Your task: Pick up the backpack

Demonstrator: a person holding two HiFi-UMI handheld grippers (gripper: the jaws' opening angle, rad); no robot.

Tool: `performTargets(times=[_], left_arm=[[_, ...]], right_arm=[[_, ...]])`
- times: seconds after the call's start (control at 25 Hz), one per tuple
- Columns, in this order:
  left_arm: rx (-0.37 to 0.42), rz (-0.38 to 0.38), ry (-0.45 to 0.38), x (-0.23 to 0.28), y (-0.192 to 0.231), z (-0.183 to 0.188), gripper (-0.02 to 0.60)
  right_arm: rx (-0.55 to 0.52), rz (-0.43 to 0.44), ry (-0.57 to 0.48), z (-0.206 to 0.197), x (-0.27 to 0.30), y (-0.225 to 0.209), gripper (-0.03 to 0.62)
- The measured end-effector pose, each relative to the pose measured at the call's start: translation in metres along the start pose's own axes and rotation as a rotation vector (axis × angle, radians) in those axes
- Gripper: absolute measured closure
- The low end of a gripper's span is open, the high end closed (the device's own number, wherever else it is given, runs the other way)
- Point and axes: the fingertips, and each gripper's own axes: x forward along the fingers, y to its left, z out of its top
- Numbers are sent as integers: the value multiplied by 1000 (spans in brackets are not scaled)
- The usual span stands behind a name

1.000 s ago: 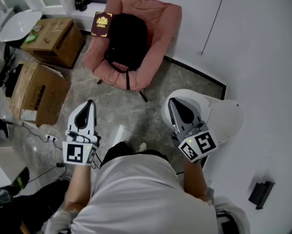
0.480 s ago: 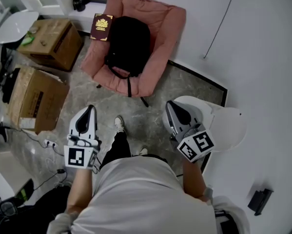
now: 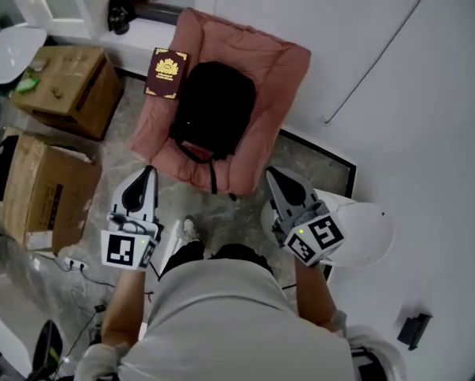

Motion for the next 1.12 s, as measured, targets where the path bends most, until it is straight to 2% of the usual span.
performTargets(times=[0.16, 0.48, 0.68, 0.88, 1.12], left_arm=[[-14, -25, -6, 25, 26, -6, 565], [-39, -62, 49, 61, 37, -26, 565], [-28, -33, 20, 88, 43, -14, 565], [18, -35, 38, 115, 37, -14, 565], [1, -27, 67, 138, 34, -27, 565]], right_arm=[[2, -23, 32, -1, 30, -1, 573], [37, -51, 55, -5, 61, -27, 572], [51, -29, 46, 0, 80, -54, 572], [50, -12, 42, 7, 90, -80, 572], [71, 13, 75, -9, 108, -99, 572]])
